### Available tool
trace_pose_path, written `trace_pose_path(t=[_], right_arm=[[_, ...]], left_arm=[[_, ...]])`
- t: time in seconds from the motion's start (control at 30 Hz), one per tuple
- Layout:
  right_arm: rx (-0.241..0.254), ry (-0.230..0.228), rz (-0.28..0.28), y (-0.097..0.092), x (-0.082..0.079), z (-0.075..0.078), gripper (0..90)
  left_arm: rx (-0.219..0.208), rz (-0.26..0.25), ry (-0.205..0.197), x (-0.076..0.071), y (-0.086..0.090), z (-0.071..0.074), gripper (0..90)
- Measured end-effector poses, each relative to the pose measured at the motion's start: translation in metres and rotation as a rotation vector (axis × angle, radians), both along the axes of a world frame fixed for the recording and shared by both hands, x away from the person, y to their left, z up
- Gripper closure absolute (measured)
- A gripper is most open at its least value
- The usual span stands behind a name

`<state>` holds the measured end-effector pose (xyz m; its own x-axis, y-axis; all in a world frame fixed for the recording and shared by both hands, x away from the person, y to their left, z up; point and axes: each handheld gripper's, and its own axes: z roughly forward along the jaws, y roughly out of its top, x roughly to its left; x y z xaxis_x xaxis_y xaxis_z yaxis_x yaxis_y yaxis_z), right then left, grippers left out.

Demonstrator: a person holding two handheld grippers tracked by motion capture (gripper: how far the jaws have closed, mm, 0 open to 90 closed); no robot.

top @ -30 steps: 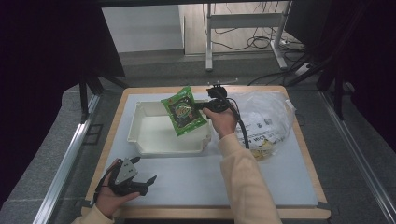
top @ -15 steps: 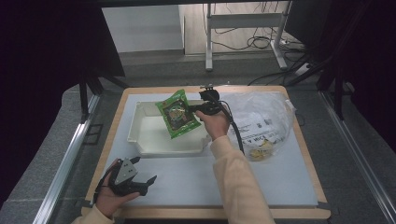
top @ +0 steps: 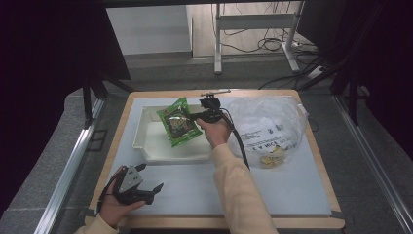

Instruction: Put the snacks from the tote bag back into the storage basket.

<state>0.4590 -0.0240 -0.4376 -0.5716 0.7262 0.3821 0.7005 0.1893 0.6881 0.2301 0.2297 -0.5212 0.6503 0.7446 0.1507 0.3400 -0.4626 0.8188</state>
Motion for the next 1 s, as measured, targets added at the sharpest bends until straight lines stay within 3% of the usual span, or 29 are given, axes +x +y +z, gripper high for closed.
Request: trace_pose_path(t=[0.3, 1.0], right_arm=[[-0.003, 0.012, -0.026, 0.011, 0.0, -0.008, 90.0], [-0.018, 0.077, -0.089, 0.06, 0.007, -0.047, 90.0]], left_arm=[[-0.011, -0.007, -0.009, -0.002, 0.0, 0.002, 10.8], [-0.023, -0.024, -0.01, -0.002, 0.0, 0.003, 10.7]])
